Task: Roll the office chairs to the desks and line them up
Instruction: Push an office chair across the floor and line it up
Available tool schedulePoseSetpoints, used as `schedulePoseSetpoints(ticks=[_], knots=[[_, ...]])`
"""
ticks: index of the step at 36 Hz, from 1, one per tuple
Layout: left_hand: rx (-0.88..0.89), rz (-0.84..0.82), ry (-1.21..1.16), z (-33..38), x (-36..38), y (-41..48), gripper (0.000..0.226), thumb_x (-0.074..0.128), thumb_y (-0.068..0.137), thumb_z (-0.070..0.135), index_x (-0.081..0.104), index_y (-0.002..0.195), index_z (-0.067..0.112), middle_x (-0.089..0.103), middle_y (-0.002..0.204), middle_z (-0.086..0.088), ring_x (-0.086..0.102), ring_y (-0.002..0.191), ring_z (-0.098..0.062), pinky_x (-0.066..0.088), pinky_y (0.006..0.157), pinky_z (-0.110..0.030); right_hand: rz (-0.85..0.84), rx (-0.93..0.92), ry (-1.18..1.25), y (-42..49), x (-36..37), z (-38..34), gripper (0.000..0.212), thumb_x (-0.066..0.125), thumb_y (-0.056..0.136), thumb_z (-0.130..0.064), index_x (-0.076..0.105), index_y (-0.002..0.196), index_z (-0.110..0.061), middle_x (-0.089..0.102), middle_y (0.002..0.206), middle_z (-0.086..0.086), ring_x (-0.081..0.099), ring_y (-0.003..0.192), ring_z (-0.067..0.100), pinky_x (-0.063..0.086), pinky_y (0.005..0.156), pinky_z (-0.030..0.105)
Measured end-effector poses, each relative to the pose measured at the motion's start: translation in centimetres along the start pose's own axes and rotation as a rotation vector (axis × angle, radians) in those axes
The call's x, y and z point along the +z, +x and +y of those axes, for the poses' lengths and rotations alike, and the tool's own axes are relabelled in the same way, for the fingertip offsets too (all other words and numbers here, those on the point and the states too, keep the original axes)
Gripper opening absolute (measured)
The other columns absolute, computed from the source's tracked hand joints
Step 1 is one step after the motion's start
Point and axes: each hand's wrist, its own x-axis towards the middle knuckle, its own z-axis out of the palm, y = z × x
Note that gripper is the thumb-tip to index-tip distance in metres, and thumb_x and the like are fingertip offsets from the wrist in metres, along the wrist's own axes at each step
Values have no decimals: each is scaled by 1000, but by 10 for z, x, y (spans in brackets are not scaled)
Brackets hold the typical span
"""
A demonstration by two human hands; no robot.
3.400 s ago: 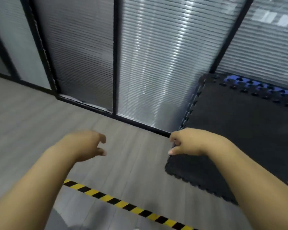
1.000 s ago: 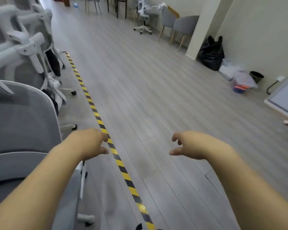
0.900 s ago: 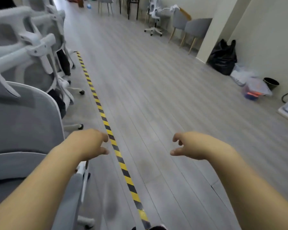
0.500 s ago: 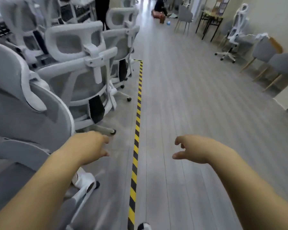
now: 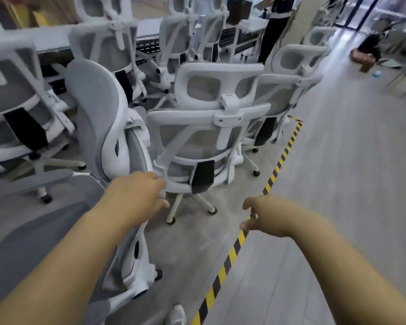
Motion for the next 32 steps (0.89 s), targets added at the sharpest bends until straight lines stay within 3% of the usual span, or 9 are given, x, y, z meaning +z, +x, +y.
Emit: schedulePoseSetpoints(ticks=[4, 8, 12, 19, 24, 32], knots=[[-92, 37, -15, -5, -6, 29, 38, 47, 91, 50, 52, 114, 20, 50, 112, 3, 49, 106, -21, 40, 68, -33, -6, -69, -44, 38, -27, -5, 61, 54, 85, -60, 39, 136, -30, 53, 131, -1, 52, 115, 22, 47, 93, 40], [-207, 26, -104, -10, -8, 53, 37, 54, 89, 44, 51, 114, 17, 48, 115, -3, 47, 109, -25, 45, 80, -39, -2, -146, -64, 68, -52, -7, 62, 53, 86, -58, 38, 138, -29, 49, 136, -2, 50, 120, 21, 45, 95, 36], [-323, -22, -116, -17, -5, 73, 43, 56, 89, 43, 46, 117, 11, 45, 119, -8, 46, 111, -27, 43, 90, -37, -5, -212, -110, 101, -71, -14, 58, 54, 86, -56, 41, 135, -27, 55, 127, 0, 54, 110, 22, 48, 92, 37], [-549, 0, -210, -22, -3, 94, 52, 60, 86, 46, 46, 115, 6, 52, 118, -9, 53, 106, -27, 41, 75, -33, 65, -468, -256, 160, -107, -44, 43, 55, 87, -51, 52, 119, -23, 59, 115, 0, 55, 100, 22, 49, 85, 38], [-689, 19, -257, -22, -2, 100, 51, 59, 86, 40, 43, 126, 12, 56, 109, -7, 57, 94, -27, 38, 65, -31, 70, -647, -334, 194, -134, -67, 39, 57, 85, -51, 54, 109, -20, 60, 108, -2, 54, 95, 21, 47, 79, 36], [-870, 154, -364, -7, 7, 87, 54, 55, 86, 25, 37, 137, 24, 56, 106, -2, 55, 97, -27, 42, 71, -30, 160, -813, -350, 237, -158, -102, 35, 55, 87, -47, 53, 113, -24, 58, 105, -3, 50, 89, 17, 42, 72, 32]])
